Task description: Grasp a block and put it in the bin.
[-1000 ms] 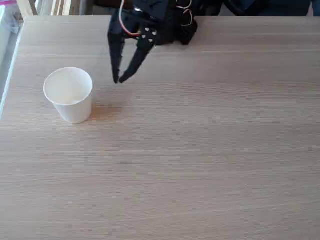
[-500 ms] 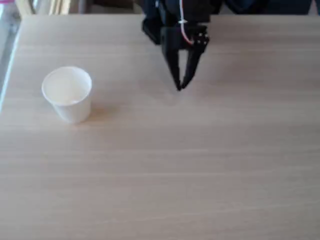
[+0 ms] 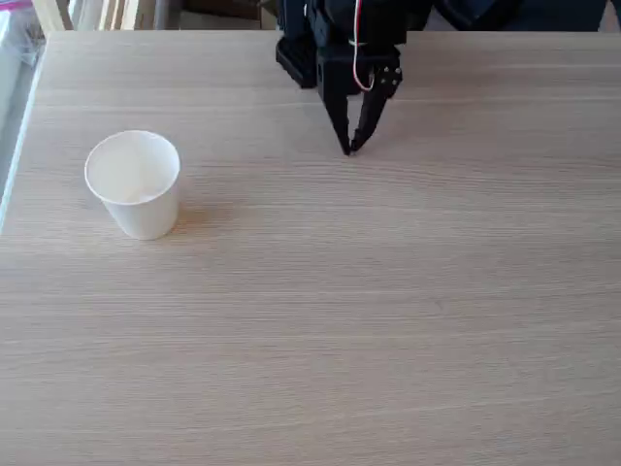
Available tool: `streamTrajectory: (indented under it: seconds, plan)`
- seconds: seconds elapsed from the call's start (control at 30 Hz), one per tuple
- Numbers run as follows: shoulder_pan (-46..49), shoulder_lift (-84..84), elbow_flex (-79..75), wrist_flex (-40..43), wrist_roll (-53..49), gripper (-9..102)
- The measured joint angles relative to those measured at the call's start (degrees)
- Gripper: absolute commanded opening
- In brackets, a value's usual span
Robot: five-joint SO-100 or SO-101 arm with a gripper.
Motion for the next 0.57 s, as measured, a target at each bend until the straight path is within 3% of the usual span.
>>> streamTrajectory:
  seconds: [0.57]
  plan:
    - [-0.44, 0.00, 0.00, 0.35, -2.90, 0]
